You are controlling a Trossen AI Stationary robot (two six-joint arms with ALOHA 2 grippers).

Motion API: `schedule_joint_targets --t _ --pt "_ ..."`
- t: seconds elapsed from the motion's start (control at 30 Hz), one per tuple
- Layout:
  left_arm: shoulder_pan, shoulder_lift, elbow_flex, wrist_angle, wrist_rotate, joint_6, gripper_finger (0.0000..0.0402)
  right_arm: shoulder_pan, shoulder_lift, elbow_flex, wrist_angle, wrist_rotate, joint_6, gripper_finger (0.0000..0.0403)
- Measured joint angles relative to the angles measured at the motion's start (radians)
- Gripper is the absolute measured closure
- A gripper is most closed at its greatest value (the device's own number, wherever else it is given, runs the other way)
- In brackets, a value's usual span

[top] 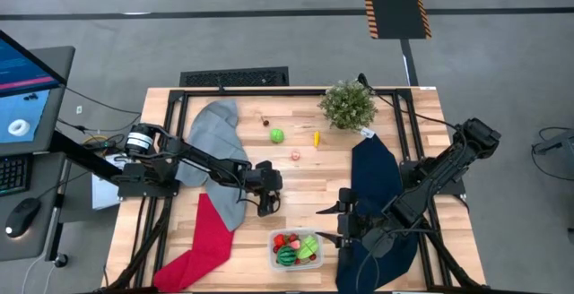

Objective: Pick and placing Produce into tupperware
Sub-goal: Put the blueberry into the transparent bin

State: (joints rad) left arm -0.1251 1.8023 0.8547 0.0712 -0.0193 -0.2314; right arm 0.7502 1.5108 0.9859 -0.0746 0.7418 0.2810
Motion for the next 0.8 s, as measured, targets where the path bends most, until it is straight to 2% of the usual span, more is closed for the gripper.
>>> schedule_joint_targets --t 0.8 --pt "0.001 0.0 0.0 -0.008 0.014 0.006 0.036 0.0 0.0 0.0 0.0 -0.003 0.0 0.0133"
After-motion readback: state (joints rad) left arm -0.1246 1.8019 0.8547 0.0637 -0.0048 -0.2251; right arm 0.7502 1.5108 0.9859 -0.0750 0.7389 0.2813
